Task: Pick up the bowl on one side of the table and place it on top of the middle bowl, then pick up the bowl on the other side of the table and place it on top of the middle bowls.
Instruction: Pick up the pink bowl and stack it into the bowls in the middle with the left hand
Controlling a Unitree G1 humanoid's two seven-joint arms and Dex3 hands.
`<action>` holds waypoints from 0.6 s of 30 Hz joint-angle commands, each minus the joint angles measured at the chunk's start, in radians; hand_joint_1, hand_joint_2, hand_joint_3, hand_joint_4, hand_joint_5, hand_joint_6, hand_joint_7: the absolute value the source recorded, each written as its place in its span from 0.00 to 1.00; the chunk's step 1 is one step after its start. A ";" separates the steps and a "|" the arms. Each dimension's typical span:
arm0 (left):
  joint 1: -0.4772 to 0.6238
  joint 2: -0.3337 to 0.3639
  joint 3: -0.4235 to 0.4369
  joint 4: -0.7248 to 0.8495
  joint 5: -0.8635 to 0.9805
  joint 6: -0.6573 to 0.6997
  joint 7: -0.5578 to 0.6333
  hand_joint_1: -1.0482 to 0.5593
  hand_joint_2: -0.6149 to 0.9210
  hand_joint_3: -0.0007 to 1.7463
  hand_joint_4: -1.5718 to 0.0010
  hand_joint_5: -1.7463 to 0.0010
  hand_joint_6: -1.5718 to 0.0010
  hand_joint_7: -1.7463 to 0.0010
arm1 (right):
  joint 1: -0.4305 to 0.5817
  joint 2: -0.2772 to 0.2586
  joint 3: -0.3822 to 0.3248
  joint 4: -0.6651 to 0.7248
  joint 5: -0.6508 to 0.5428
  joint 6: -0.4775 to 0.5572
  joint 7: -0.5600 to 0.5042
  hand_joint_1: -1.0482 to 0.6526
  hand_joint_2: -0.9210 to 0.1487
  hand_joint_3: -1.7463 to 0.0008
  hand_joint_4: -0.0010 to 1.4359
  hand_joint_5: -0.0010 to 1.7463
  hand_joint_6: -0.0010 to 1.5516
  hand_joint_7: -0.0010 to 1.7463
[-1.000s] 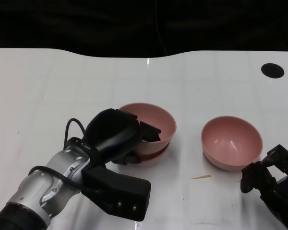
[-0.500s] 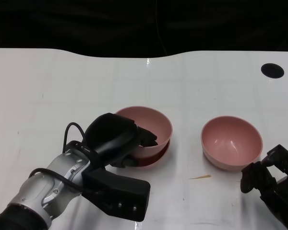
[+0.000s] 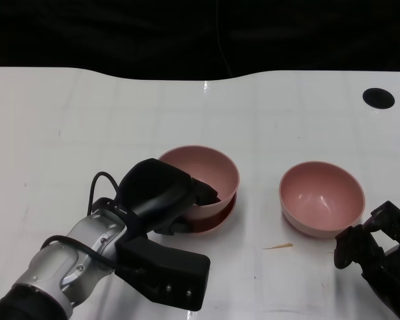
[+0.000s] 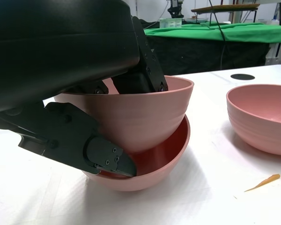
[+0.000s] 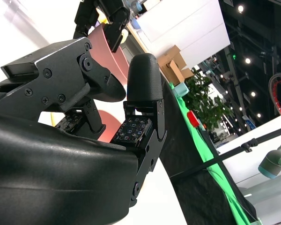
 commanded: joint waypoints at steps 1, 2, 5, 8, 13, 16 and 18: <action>0.022 0.015 0.003 -0.034 0.004 0.022 -0.002 0.23 1.00 0.22 0.51 0.98 0.45 1.00 | 0.003 -0.015 -0.011 -0.003 0.006 -0.003 0.004 0.59 0.31 0.38 0.63 0.93 0.60 0.68; 0.026 0.017 0.001 -0.041 0.008 0.029 -0.003 0.22 1.00 0.23 0.52 0.98 0.46 1.00 | 0.004 -0.015 -0.010 -0.006 0.002 -0.003 -0.001 0.59 0.31 0.38 0.63 0.93 0.60 0.68; 0.035 0.021 -0.002 -0.059 0.013 0.044 -0.011 0.08 1.00 0.33 0.66 1.00 0.55 1.00 | 0.005 -0.014 -0.009 -0.010 -0.005 -0.005 -0.011 0.59 0.31 0.39 0.63 0.93 0.60 0.68; 0.037 0.022 -0.003 -0.064 0.012 0.050 -0.013 0.06 1.00 0.35 0.68 1.00 0.57 1.00 | 0.005 -0.014 -0.008 -0.010 -0.005 -0.005 -0.012 0.59 0.32 0.39 0.63 0.93 0.60 0.68; 0.044 0.029 -0.008 -0.086 0.020 0.069 -0.033 0.04 1.00 0.38 0.73 1.00 0.61 1.00 | 0.002 -0.015 -0.009 -0.005 0.002 -0.003 -0.002 0.59 0.30 0.39 0.63 0.93 0.60 0.68; 0.045 0.029 -0.008 -0.089 0.020 0.072 -0.035 0.04 1.00 0.39 0.74 1.00 0.61 1.00 | 0.002 -0.015 -0.009 -0.005 0.002 -0.003 -0.002 0.59 0.30 0.39 0.63 0.94 0.60 0.68; 0.050 0.033 -0.008 -0.103 0.022 0.078 -0.038 0.04 1.00 0.39 0.74 1.00 0.62 1.00 | 0.002 -0.017 -0.010 -0.007 0.004 0.003 -0.004 0.59 0.30 0.39 0.63 0.94 0.61 0.68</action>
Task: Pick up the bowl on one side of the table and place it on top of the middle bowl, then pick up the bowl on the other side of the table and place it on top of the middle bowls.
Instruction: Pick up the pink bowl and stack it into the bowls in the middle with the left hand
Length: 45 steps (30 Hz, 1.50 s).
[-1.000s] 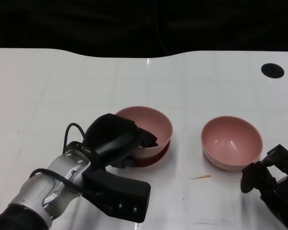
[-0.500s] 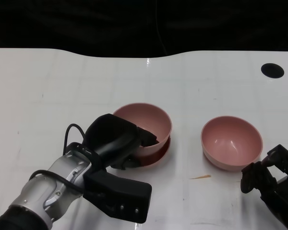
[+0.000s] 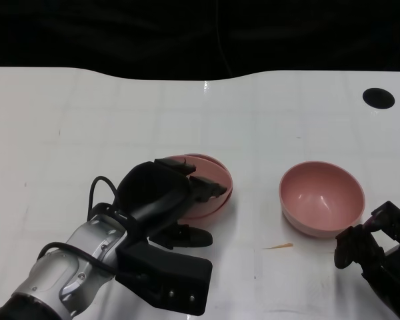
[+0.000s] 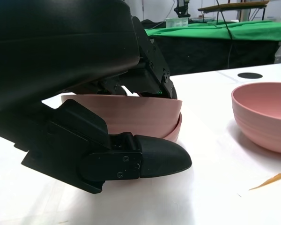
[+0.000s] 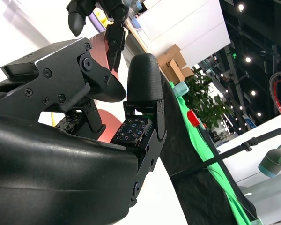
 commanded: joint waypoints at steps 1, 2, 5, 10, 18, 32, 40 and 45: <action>0.011 0.024 -0.001 -0.033 0.011 0.013 -0.021 0.03 1.00 0.39 0.74 1.00 0.62 1.00 | 0.003 -0.017 -0.009 -0.010 0.004 0.004 -0.002 0.59 0.30 0.39 0.63 0.93 0.61 0.68; 0.013 0.025 -0.001 -0.037 0.012 0.015 -0.021 0.03 1.00 0.39 0.74 1.00 0.62 1.00 | 0.003 -0.017 -0.008 -0.012 0.001 0.004 -0.005 0.59 0.30 0.39 0.63 0.93 0.61 0.68; 0.014 0.027 -0.004 -0.039 0.015 0.016 -0.015 0.03 1.00 0.39 0.74 1.00 0.62 1.00 | 0.002 -0.019 -0.009 -0.008 0.003 0.005 -0.002 0.59 0.30 0.39 0.63 0.93 0.61 0.68; 0.016 0.028 -0.009 -0.041 0.018 0.022 -0.012 0.04 1.00 0.39 0.74 1.00 0.61 1.00 | 0.002 -0.018 -0.010 -0.005 0.007 0.000 0.007 0.59 0.29 0.40 0.63 0.93 0.60 0.68; 0.023 0.028 -0.013 -0.047 0.029 0.029 -0.001 0.05 1.00 0.38 0.72 0.99 0.60 0.99 | 0.002 -0.018 -0.013 -0.001 0.008 -0.001 0.012 0.59 0.29 0.39 0.62 0.94 0.59 0.69; 0.063 0.027 0.016 -0.050 0.000 0.003 0.021 0.07 1.00 0.36 0.78 1.00 0.65 1.00 | 0.004 -0.025 -0.013 -0.004 0.008 0.002 0.014 0.59 0.29 0.39 0.62 0.95 0.59 0.70; 0.065 0.034 0.008 -0.046 0.012 -0.003 0.036 0.08 1.00 0.37 0.86 1.00 0.72 1.00 | 0.005 -0.022 -0.013 -0.006 0.010 0.003 0.012 0.59 0.29 0.40 0.62 0.94 0.59 0.69; 0.084 0.041 0.026 -0.109 0.006 -0.005 0.039 0.10 1.00 0.35 0.81 0.98 0.69 0.99 | 0.004 -0.025 -0.014 -0.007 0.010 0.011 0.009 0.59 0.29 0.40 0.62 0.94 0.60 0.68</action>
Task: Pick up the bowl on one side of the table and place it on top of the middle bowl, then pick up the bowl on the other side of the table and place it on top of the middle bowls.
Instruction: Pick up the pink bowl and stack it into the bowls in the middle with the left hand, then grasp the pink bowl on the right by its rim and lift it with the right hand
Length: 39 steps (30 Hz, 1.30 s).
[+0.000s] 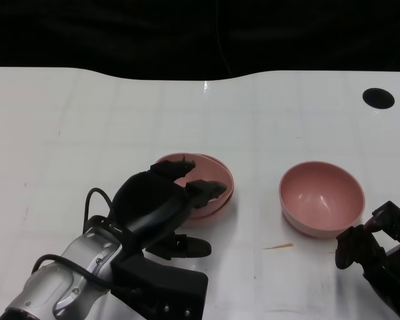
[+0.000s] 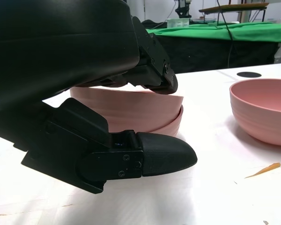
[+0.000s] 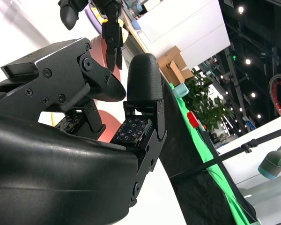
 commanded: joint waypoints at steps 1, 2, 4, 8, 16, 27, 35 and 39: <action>0.028 0.019 0.028 -0.064 -0.016 -0.003 0.008 0.11 1.00 0.33 0.78 0.97 0.68 0.99 | 0.002 -0.020 -0.014 -0.002 0.009 0.002 0.007 0.59 0.29 0.40 0.62 0.94 0.60 0.68; 0.040 0.017 0.041 -0.085 -0.033 -0.010 0.013 0.15 1.00 0.29 0.74 0.96 0.65 0.98 | 0.001 -0.021 -0.015 0.002 0.009 -0.001 0.011 0.59 0.29 0.40 0.62 0.94 0.59 0.68; 0.065 0.012 0.065 -0.119 -0.061 -0.026 0.030 0.23 1.00 0.21 0.64 0.95 0.59 0.98 | 0.000 -0.021 -0.016 0.002 0.007 -0.002 0.011 0.59 0.29 0.40 0.62 0.94 0.60 0.68; 0.106 0.003 0.118 -0.153 -0.142 -0.092 0.064 0.34 1.00 0.12 0.50 0.93 0.50 0.97 | -0.001 -0.022 -0.016 0.003 0.004 -0.005 0.012 0.59 0.29 0.40 0.62 0.94 0.60 0.67; 0.230 -0.014 0.244 -0.274 -0.333 -0.191 0.055 0.48 1.00 0.10 0.39 0.90 0.41 0.95 | -0.001 -0.024 -0.017 -0.008 0.004 0.015 -0.005 0.59 0.30 0.39 0.62 0.94 0.61 0.68; 0.393 -0.055 0.371 -0.496 -0.836 -0.033 -0.246 0.53 1.00 0.20 0.39 0.88 0.41 0.96 | -0.001 -0.024 -0.017 -0.007 -0.002 0.010 -0.009 0.58 0.31 0.39 0.62 0.95 0.60 0.68; 0.518 -0.058 0.560 -0.593 -1.389 0.324 -0.430 0.73 0.90 0.62 0.73 0.11 0.63 0.40 | -0.007 -0.035 -0.023 0.001 0.004 0.018 -0.002 0.58 0.29 0.40 0.63 0.93 0.61 0.66; 0.539 -0.042 0.625 -0.538 -1.510 0.398 -0.520 0.78 0.94 0.70 0.62 0.01 0.71 0.03 | -0.005 -0.035 -0.025 -0.002 0.007 0.019 -0.002 0.58 0.29 0.41 0.63 0.93 0.61 0.66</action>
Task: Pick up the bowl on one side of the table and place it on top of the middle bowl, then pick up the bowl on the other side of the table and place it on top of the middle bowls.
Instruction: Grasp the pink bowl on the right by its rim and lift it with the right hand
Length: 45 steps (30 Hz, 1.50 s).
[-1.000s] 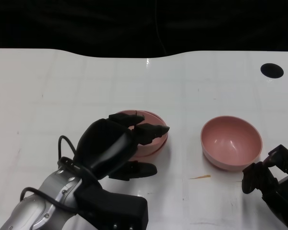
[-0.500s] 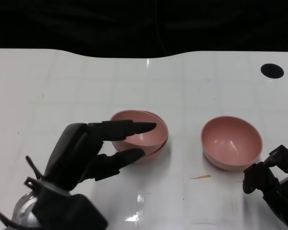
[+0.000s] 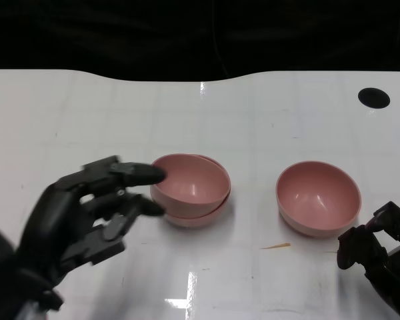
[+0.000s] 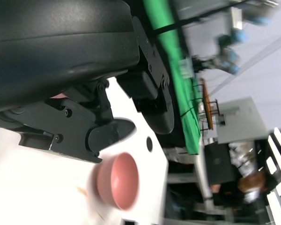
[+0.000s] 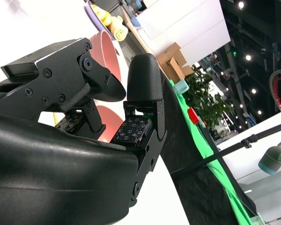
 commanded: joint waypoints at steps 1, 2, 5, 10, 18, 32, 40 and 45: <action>0.049 0.027 0.087 0.032 -0.126 0.105 -0.078 0.78 0.93 0.71 0.57 0.00 0.67 0.02 | -0.001 -0.028 -0.017 -0.007 0.009 0.008 -0.001 0.58 0.29 0.41 0.63 0.93 0.61 0.66; 0.055 0.025 0.098 0.037 -0.132 0.125 -0.080 0.78 0.90 0.76 0.50 0.00 0.60 0.01 | 0.000 -0.028 -0.018 -0.009 0.009 0.011 -0.003 0.58 0.29 0.41 0.63 0.94 0.61 0.66; 0.070 0.020 0.118 0.058 -0.142 0.166 -0.104 0.78 0.86 0.86 0.44 0.00 0.55 0.00 | 0.000 -0.032 -0.018 -0.010 0.006 0.011 -0.005 0.58 0.29 0.41 0.63 0.94 0.61 0.66; 0.076 0.029 0.139 0.087 -0.151 0.228 -0.154 0.76 0.87 0.85 0.43 0.00 0.53 0.00 | -0.005 -0.034 -0.024 -0.007 0.011 0.017 -0.001 0.59 0.28 0.42 0.63 0.94 0.62 0.66; 0.080 0.018 0.146 0.131 -0.128 0.250 -0.199 0.74 0.90 0.85 0.40 0.00 0.50 0.00 | -0.005 -0.026 -0.031 -0.006 0.000 -0.019 -0.003 0.59 0.29 0.41 0.63 0.94 0.61 0.67; 0.053 0.024 0.165 0.136 -0.105 0.327 -0.185 0.72 0.89 0.84 0.43 0.00 0.54 0.00 | -0.037 -0.015 -0.025 0.128 -0.410 -0.758 -0.122 0.49 0.13 0.65 0.57 0.76 0.56 0.50; 0.042 0.017 0.172 0.138 -0.095 0.344 -0.162 0.73 0.91 0.82 0.44 0.00 0.55 0.00 | -0.015 -0.214 -0.011 -0.002 -1.319 -0.936 -0.617 0.23 0.00 0.79 0.40 0.03 0.39 0.00; 0.037 0.017 0.171 0.135 -0.086 0.350 -0.153 0.74 0.93 0.80 0.44 0.00 0.55 0.00 | -0.001 -0.291 0.095 -0.142 -1.597 -0.706 -0.690 0.12 0.00 0.77 0.27 0.00 0.26 0.00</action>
